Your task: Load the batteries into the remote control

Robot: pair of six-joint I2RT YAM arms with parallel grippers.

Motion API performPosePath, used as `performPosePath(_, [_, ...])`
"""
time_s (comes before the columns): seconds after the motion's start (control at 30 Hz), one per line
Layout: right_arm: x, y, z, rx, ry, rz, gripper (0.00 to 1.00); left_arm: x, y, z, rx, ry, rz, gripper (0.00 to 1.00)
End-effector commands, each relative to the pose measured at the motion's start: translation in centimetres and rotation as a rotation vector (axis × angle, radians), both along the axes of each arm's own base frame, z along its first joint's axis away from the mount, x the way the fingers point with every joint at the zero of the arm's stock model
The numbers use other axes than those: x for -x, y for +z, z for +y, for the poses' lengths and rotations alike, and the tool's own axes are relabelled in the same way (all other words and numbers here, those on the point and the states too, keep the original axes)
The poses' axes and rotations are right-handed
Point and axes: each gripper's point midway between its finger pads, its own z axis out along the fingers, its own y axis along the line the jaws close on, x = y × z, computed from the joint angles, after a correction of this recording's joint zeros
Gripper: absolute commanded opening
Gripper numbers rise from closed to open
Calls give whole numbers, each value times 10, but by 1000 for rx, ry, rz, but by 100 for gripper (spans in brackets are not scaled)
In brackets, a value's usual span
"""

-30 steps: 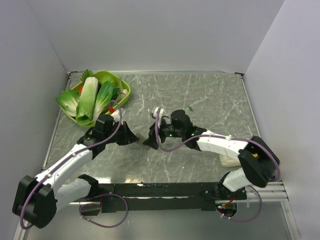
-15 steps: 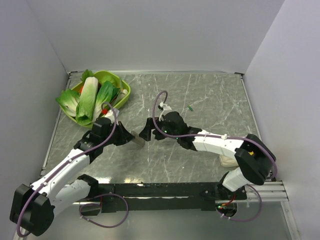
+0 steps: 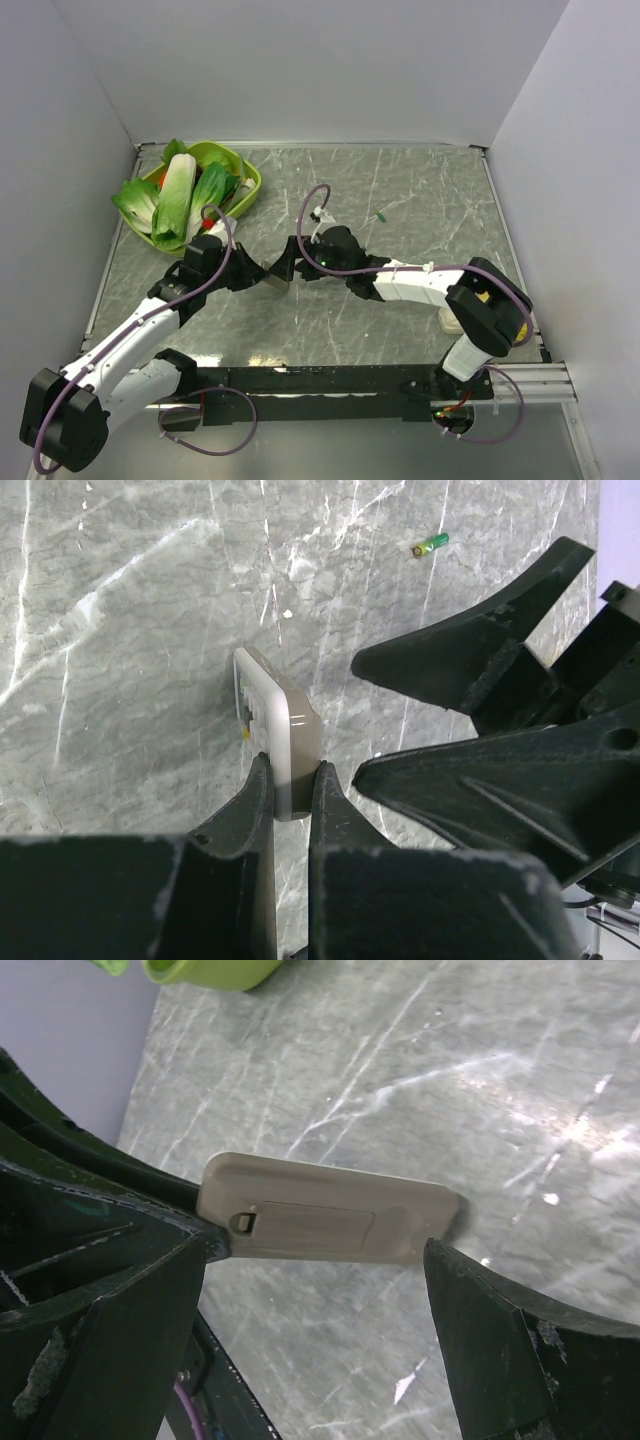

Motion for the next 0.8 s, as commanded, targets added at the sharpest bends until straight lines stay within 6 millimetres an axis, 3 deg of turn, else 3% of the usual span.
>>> performPosePath(0.0, [-1, 22, 20, -85, 34, -27, 97, 0, -3, 2, 6, 20, 13, 1])
performPosePath(0.3, [-3, 3, 19, -71, -1, 3, 96, 3, -7, 3, 17, 17, 33, 1])
performPosePath(0.47, [-6, 3, 13, -101, -51, 5, 95, 3, -7, 5, 19, 21, 32, 1])
performPosePath(0.6, [-11, 21, 8, -132, -82, -48, 95, 3, -10, 7, 24, 21, 39, 1])
performPosePath(0.77, [-9, 8, 10, -106, -66, -13, 95, 2, -10, 7, 32, 21, 43, 1])
